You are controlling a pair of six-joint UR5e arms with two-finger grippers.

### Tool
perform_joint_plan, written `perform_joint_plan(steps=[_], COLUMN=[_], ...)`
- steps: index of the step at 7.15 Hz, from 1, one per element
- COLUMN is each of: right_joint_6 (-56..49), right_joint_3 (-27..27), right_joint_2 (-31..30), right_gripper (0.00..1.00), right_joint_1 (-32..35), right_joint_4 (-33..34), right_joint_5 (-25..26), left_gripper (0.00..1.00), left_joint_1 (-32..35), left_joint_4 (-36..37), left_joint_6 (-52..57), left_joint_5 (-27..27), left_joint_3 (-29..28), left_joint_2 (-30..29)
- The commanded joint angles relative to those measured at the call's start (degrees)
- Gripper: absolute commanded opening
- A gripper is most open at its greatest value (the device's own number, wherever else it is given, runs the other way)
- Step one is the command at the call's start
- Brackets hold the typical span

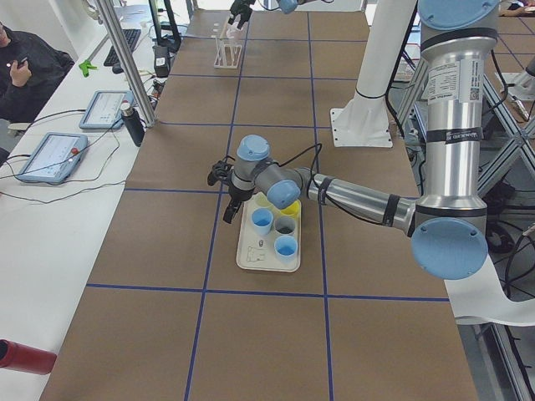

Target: Transfer IKEA cup to right arm and place on rack

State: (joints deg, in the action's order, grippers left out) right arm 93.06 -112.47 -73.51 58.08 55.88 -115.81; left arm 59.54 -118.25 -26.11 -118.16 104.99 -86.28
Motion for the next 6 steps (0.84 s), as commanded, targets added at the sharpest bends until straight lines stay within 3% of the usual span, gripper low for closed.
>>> perform_joint_plan(steps=[1, 3, 5, 6], right_joint_6=[0.0, 0.0, 0.0, 0.0], right_joint_3=[0.1, -0.1, -0.3, -0.1], right_joint_2=[0.0, 0.1, 0.1, 0.1], right_gripper=[1.0, 1.0, 1.0, 1.0], right_joint_1=[-0.2, -0.5, -0.8, -0.9], right_joint_4=[-0.1, -0.1, -0.2, -0.2], right_joint_5=[0.0, -0.1, -0.1, -0.2], left_gripper=[0.99, 0.97, 0.83, 0.82], left_joint_1=[-2.1, -2.1, -2.2, -2.6], left_joint_4=[-0.3, -0.2, 0.0, 0.0], left_joint_6=[1.0, 4.6, 5.6, 5.6], left_joint_5=[-1.4, -1.5, -3.3, -3.6], left_joint_3=[0.0, 0.0, -0.5, -1.0], left_joint_2=[2.4, 4.0, 4.0, 4.0])
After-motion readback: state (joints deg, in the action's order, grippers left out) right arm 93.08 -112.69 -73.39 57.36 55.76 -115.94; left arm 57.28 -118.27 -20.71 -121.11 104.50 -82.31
